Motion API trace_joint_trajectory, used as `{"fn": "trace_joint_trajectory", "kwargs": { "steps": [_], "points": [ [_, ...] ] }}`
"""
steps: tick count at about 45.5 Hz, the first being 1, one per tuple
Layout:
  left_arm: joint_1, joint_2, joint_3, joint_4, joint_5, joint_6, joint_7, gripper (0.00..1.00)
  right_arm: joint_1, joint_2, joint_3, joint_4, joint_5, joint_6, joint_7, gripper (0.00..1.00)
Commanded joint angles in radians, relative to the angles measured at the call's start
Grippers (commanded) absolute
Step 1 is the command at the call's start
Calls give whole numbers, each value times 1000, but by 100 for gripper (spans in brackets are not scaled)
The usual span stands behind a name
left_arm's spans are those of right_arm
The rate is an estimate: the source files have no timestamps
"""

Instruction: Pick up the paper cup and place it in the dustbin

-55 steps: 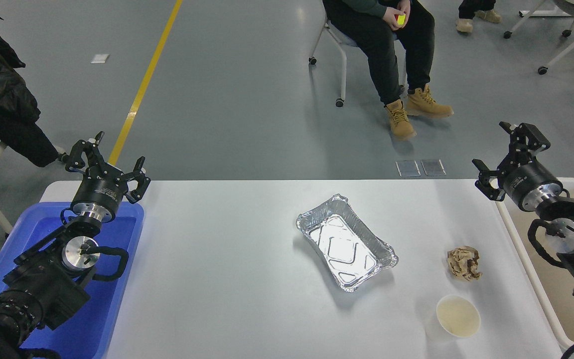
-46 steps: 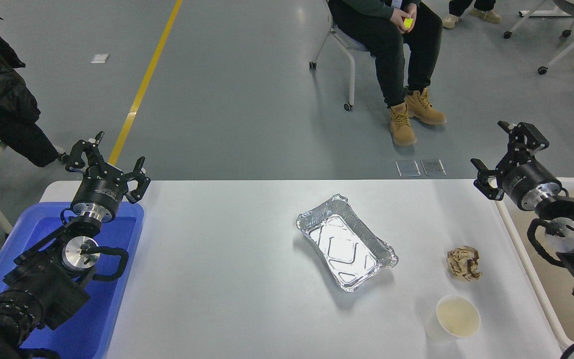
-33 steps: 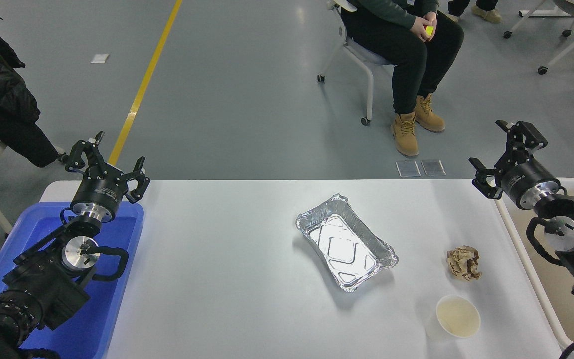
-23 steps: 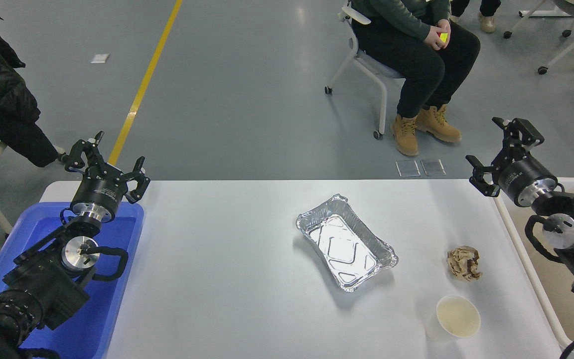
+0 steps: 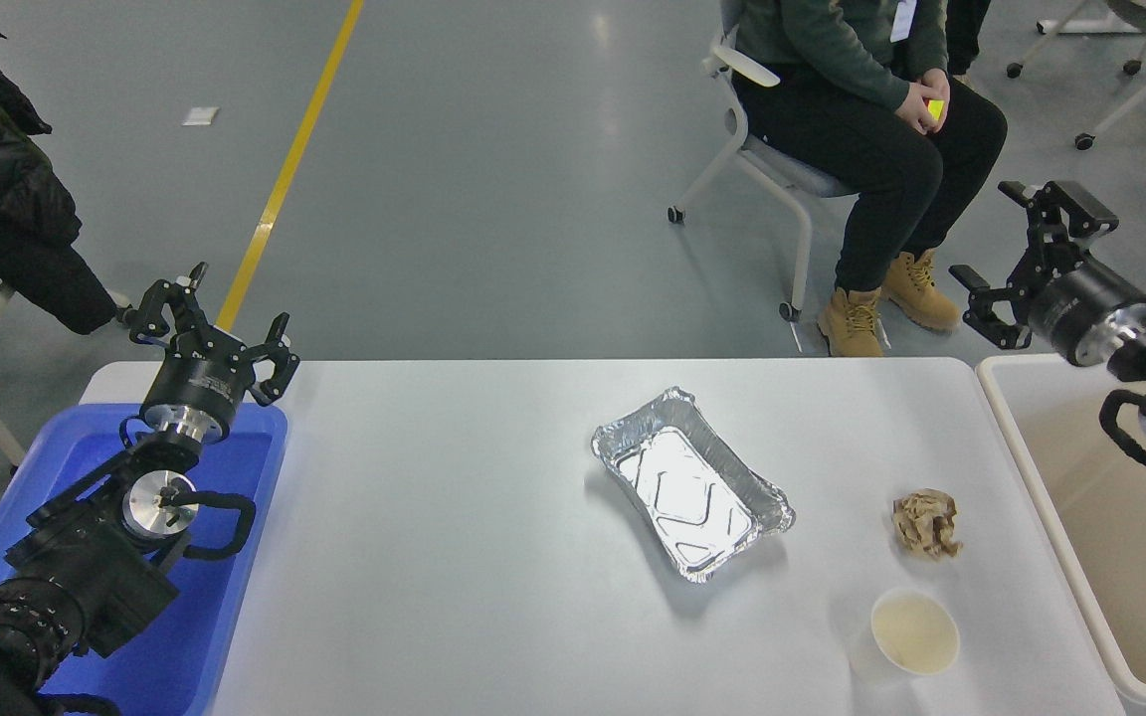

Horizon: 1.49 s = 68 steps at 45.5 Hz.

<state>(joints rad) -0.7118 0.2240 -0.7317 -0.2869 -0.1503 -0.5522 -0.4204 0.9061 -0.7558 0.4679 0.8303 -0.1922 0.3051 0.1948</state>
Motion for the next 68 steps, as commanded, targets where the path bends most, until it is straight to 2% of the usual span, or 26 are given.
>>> {"fn": "trace_joint_trajectory", "kwargs": {
  "steps": [1,10,18,21,28,36,46,56,68],
  "points": [
    [0,0,0,0,0,0,0,99,221,-117,-261,96,-38,-9,-32,100],
    [0,0,0,0,0,0,0,99,503,-154,-606,167,-38,-8,-32,100],
    [0,0,0,0,0,0,0,99,784,-174,-925,331,-38,-8,-31,100],
    [0,0,1,0,0,0,0,99,934,-134,-1095,371,-36,-9,-32,100],
    [0,0,0,0,0,0,0,99,1076,-40,-1262,426,-39,-8,-31,100],
    [0,0,0,0,0,0,0,99,1171,91,-1397,472,-56,-6,-29,100],
    [0,0,0,0,0,0,0,99,1228,202,-1531,579,-110,-1,-29,100],
    [0,0,0,0,0,0,0,99,1306,253,-1666,691,-124,0,-29,100],
    [0,0,0,0,0,0,0,99,1372,260,-1772,786,-164,6,-28,100]
  ]
}}
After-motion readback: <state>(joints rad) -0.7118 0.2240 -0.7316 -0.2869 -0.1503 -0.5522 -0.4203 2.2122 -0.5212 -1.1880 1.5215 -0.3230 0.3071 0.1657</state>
